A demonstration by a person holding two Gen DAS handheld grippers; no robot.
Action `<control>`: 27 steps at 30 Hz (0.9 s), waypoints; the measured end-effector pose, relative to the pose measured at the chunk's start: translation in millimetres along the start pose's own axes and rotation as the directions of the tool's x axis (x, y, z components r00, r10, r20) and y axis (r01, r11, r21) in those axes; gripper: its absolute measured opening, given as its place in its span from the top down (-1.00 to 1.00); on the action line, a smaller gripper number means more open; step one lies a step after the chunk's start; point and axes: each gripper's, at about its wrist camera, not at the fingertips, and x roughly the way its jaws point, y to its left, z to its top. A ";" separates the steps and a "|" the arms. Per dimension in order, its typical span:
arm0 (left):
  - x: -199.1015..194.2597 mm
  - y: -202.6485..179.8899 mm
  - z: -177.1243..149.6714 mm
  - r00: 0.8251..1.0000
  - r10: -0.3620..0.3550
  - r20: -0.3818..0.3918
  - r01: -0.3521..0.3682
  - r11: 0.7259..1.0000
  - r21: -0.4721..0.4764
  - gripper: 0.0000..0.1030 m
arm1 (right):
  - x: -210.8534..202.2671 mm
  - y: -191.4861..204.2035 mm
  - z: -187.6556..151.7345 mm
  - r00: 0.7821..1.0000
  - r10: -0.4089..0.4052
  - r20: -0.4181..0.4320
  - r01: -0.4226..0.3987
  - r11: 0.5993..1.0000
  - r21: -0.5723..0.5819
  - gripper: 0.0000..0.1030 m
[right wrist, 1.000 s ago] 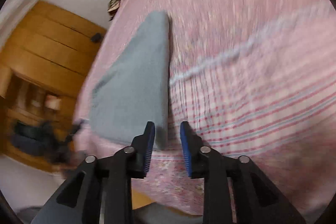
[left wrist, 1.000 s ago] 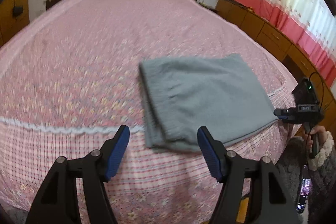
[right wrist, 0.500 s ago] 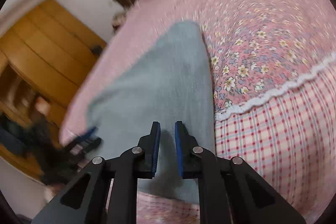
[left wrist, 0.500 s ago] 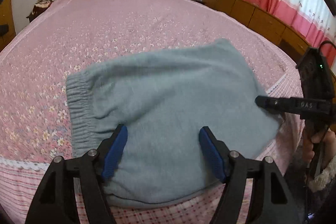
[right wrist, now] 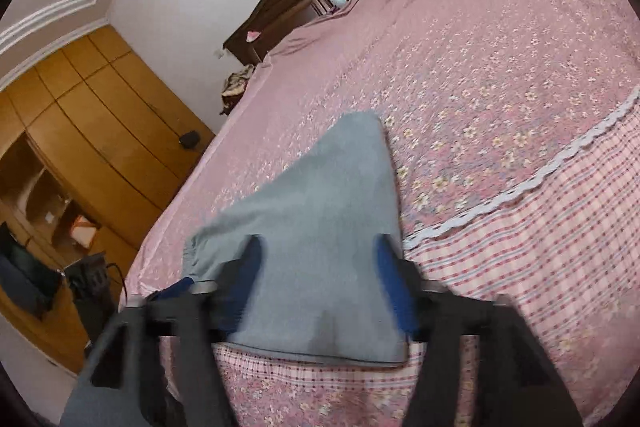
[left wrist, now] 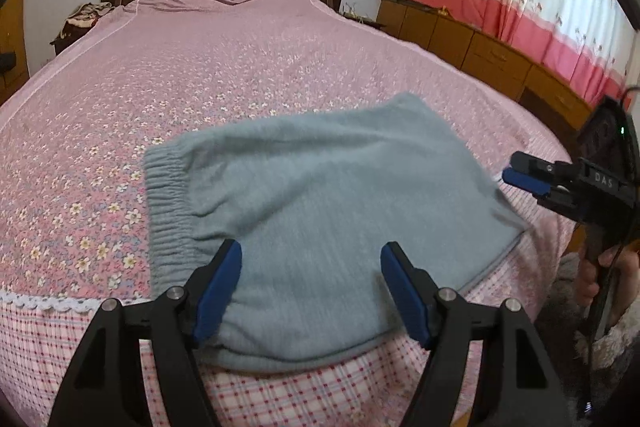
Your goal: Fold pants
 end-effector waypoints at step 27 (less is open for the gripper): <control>-77.2 104.4 -17.3 0.983 -0.064 0.174 0.103 0.969 -0.225 -0.47 | 26.0 144.9 -2.9 0.877 -0.466 0.118 0.463 0.755 -0.465 0.80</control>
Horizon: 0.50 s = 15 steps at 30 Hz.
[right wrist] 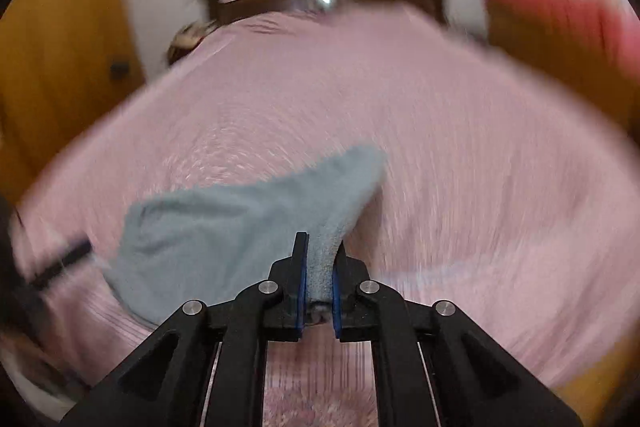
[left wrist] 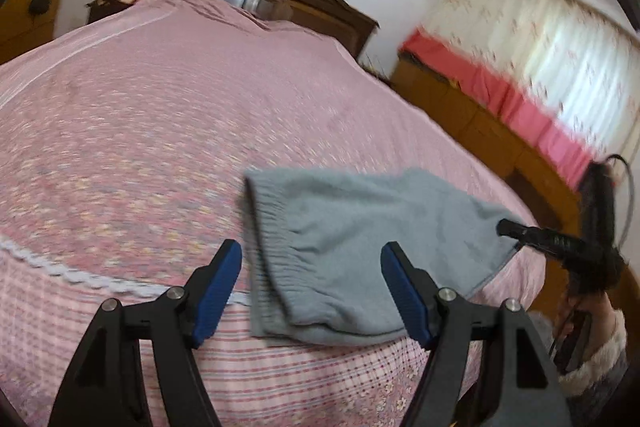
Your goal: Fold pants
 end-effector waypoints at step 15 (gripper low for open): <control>-46.3 80.3 -9.0 0.986 0.163 0.025 -0.159 0.980 -0.117 -0.46 | 36.1 216.7 -68.9 0.998 0.054 0.010 -0.033 0.731 -0.682 0.80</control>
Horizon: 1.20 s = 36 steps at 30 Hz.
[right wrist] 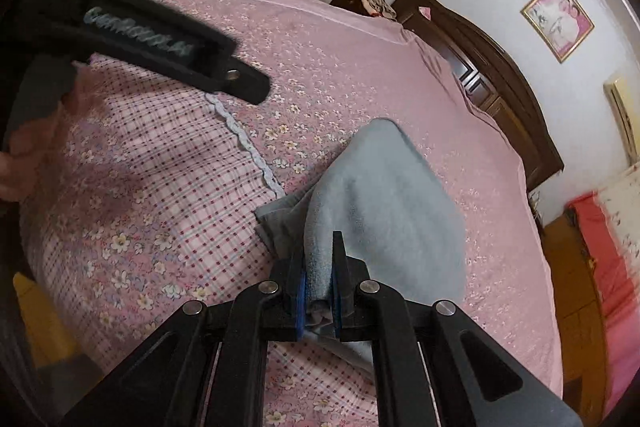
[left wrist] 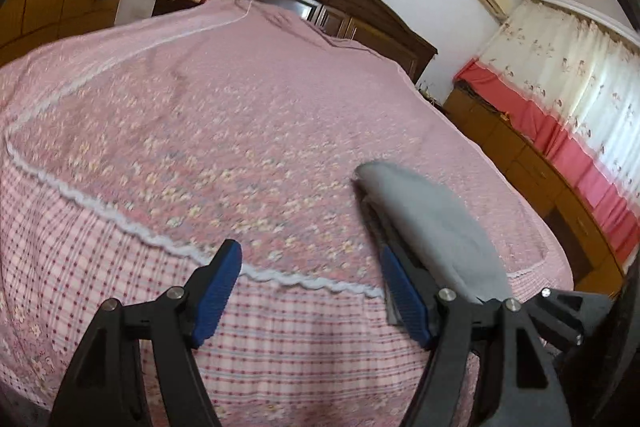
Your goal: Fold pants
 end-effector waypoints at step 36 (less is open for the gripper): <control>40.5 -131.5 -42.6 0.990 -0.058 -0.126 0.084 0.974 0.213 0.26 | 56.1 -146.5 -137.7 0.789 0.412 0.457 -0.570 0.212 0.793 0.98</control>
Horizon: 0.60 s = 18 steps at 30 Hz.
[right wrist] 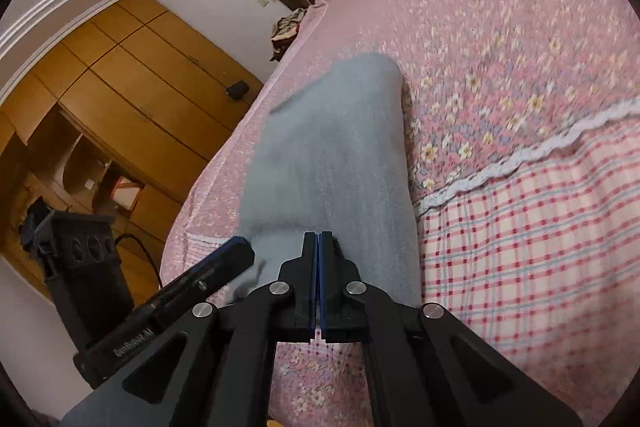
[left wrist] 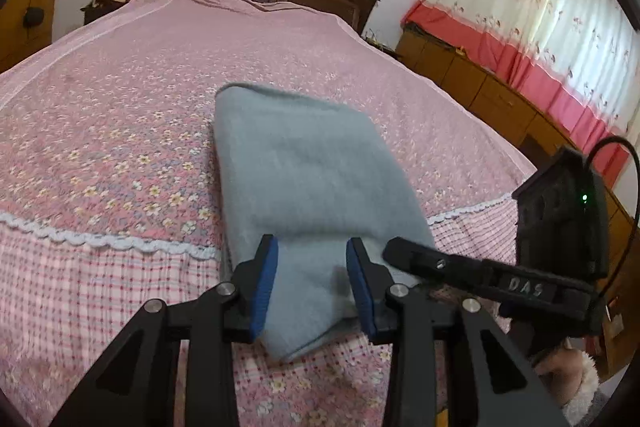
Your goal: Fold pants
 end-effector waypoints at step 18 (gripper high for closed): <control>14.8 -11.2 -17.9 0.995 0.097 -0.012 -0.096 0.991 0.095 0.05 | 11.3 6.8 -13.5 0.999 -0.041 -0.027 0.041 0.999 0.001 0.99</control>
